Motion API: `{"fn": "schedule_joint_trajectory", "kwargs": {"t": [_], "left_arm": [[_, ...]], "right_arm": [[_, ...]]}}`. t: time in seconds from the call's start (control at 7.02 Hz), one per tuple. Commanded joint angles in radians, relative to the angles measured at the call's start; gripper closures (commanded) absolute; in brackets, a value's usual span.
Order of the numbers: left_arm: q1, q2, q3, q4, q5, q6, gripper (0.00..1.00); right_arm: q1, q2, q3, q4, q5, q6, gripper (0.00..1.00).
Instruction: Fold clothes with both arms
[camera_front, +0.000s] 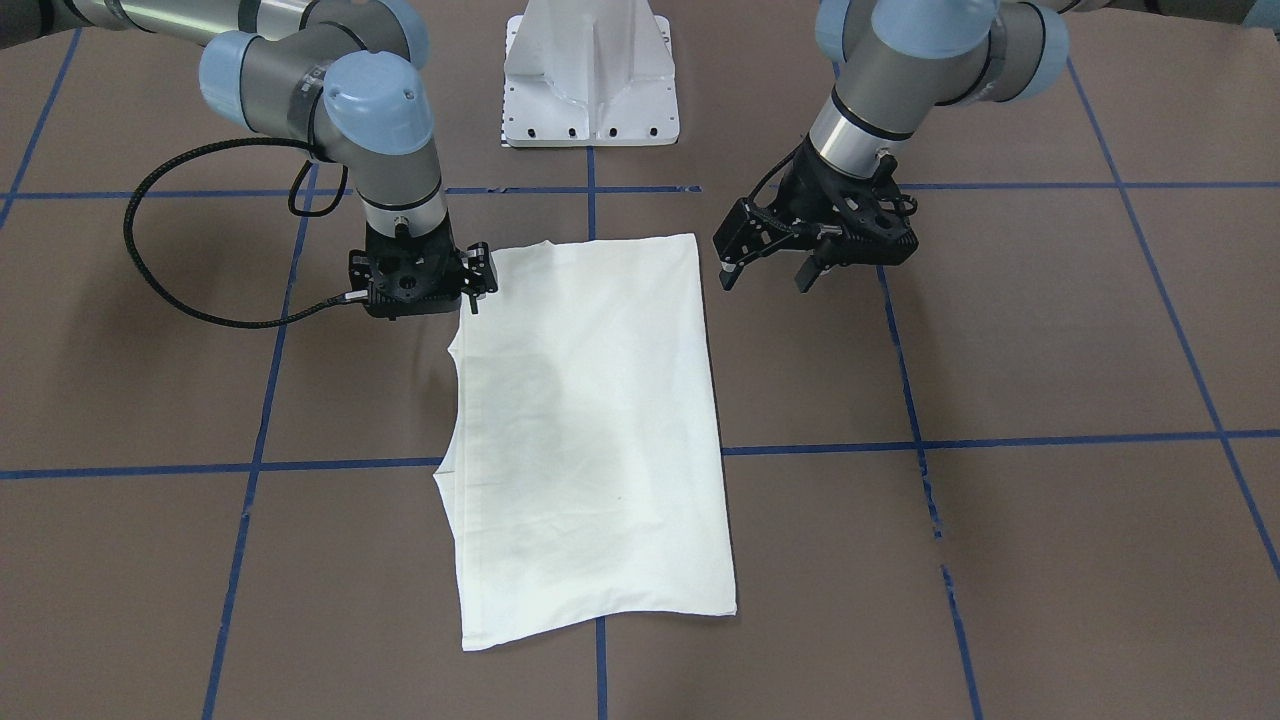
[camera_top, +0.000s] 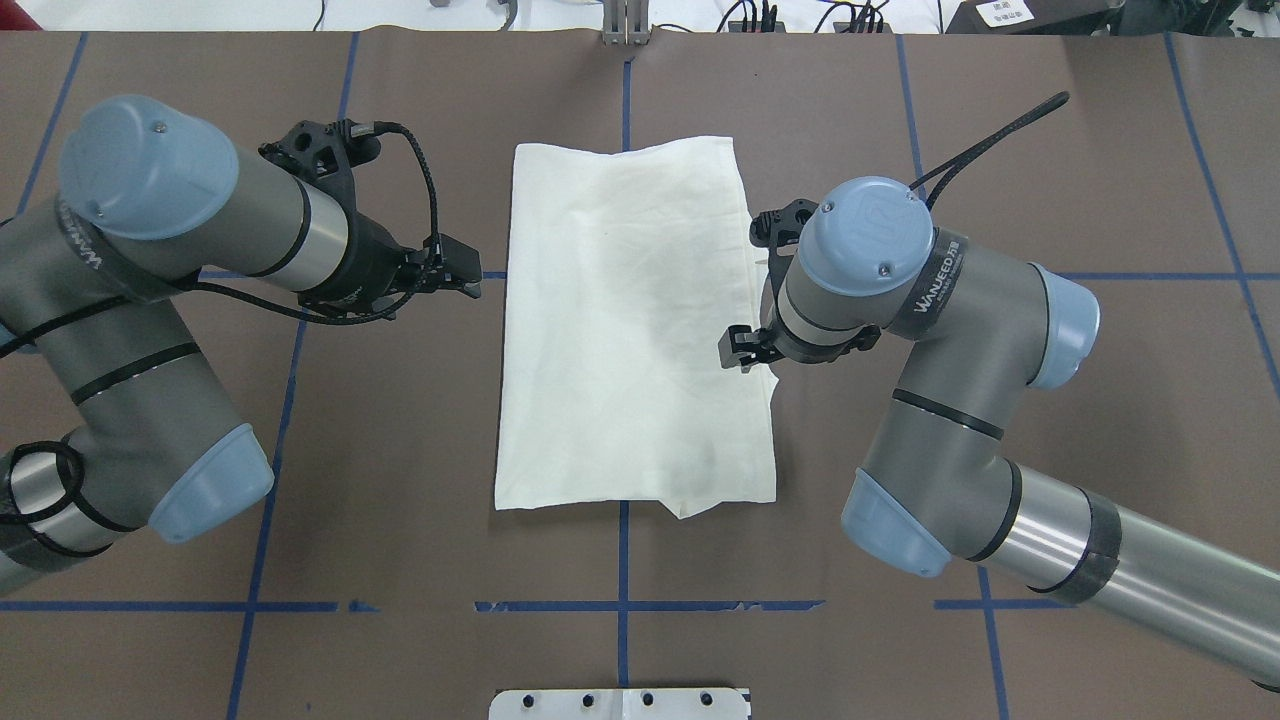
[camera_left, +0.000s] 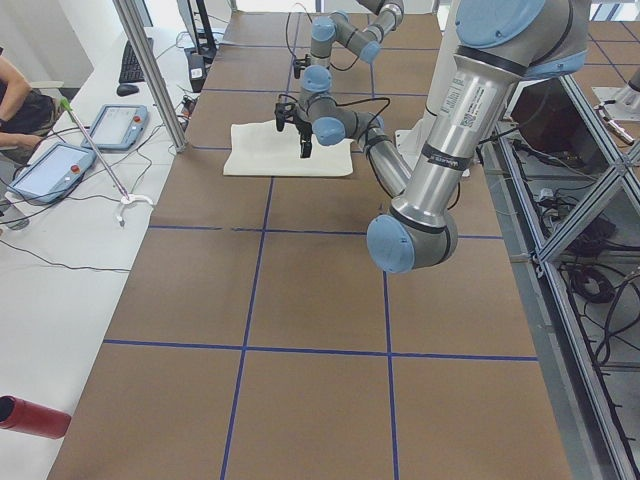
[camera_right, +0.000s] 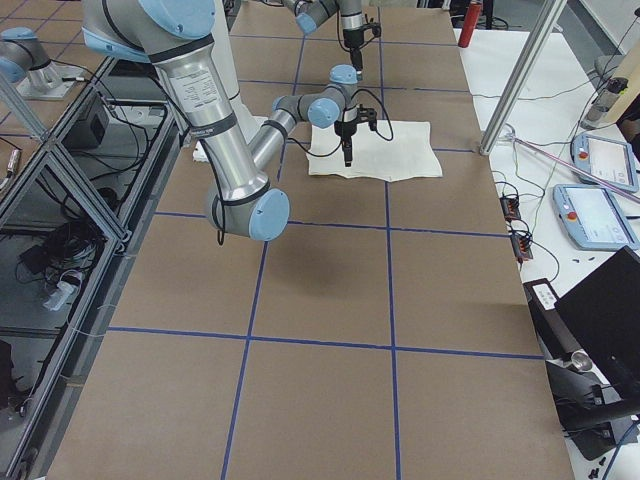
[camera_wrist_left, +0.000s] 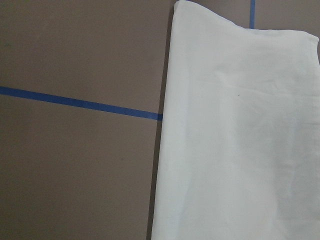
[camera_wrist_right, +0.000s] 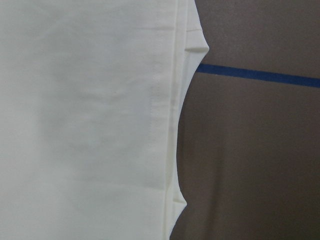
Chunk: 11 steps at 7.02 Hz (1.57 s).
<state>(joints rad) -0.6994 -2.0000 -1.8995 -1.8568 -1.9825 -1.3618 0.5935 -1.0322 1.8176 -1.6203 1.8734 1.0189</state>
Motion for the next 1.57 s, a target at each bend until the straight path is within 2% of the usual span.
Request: {"fn": "schedule_joint_trajectory", "kwargs": {"t": [0.0,0.29,0.43,0.57,0.71,0.86,1.14,1.43], "left_arm": [[0.050,0.097,0.003,-0.146,0.033,-0.121,0.00],[0.134,0.112,-0.003,-0.148,0.080,-0.274,0.00],[0.220,0.110,0.000,-0.118,0.146,-0.389,0.00],[0.304,0.087,-0.003,0.000,0.215,-0.448,0.00],[0.363,0.019,0.003,0.125,0.247,-0.485,0.00],[0.379,-0.037,0.010,0.216,0.254,-0.496,0.04],[0.380,-0.043,0.037,0.216,0.258,-0.496,0.10],[0.376,-0.048,0.054,0.214,0.284,-0.499,0.10]], "right_arm": [[0.008,-0.012,0.070,0.014,0.004,0.001,0.00],[0.009,-0.032,0.136,0.008,0.009,0.007,0.00],[0.011,-0.035,0.143,0.011,0.039,0.009,0.00],[0.011,-0.034,0.147,0.013,0.052,0.009,0.00],[0.011,-0.032,0.149,0.013,0.052,0.009,0.00],[0.009,-0.032,0.147,0.013,0.052,0.009,0.00],[0.015,-0.032,0.147,0.011,0.050,0.009,0.00],[0.015,-0.032,0.147,0.013,0.052,0.009,0.00]]}}
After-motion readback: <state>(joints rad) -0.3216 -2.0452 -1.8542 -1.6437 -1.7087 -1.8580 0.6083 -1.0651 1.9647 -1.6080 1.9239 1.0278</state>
